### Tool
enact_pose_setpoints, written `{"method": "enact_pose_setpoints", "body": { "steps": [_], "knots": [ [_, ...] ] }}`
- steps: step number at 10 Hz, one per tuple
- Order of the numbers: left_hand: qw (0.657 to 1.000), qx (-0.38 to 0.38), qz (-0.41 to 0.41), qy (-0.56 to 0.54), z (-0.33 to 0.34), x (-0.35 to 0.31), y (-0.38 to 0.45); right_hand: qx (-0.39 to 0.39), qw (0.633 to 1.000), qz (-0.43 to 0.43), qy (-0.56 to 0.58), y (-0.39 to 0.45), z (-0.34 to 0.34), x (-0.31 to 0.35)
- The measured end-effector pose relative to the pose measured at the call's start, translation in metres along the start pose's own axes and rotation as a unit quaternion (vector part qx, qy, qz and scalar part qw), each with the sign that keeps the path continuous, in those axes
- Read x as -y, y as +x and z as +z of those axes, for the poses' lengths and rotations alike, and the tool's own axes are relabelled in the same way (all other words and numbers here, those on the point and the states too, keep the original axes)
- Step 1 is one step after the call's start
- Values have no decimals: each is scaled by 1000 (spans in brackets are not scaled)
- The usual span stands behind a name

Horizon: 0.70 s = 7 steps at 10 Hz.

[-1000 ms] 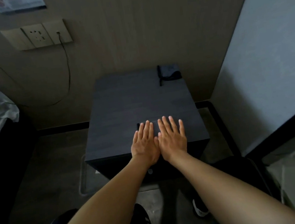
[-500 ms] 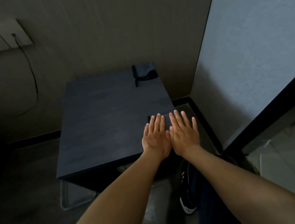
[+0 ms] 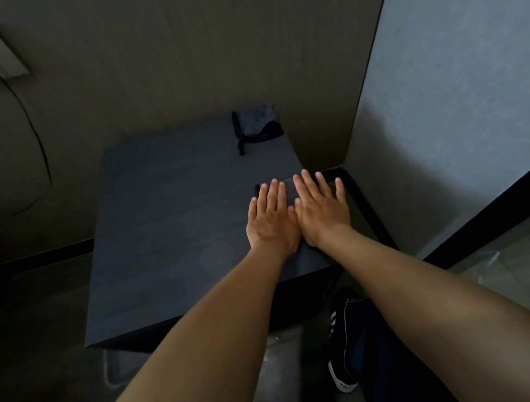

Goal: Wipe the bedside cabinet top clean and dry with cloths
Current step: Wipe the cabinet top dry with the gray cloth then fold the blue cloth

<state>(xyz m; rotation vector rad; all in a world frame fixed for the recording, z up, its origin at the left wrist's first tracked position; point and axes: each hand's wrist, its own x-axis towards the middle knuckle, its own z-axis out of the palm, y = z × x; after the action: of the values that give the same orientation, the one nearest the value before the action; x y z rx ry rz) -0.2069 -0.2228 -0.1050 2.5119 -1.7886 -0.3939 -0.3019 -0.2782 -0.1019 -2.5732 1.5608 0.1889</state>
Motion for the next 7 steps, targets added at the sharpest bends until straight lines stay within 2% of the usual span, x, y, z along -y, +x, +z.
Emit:
{"method": "enact_pose_setpoints", "body": {
  "steps": [4, 7],
  "knots": [
    [1000, -22, -19, -1, -18, 27, 91, -3, 1000, -17, -1, 102, -13, 14],
    [999, -35, -16, 0, -26, 35, 125, -6, 1000, -7, 18, 135, -23, 19]
  ]
}}
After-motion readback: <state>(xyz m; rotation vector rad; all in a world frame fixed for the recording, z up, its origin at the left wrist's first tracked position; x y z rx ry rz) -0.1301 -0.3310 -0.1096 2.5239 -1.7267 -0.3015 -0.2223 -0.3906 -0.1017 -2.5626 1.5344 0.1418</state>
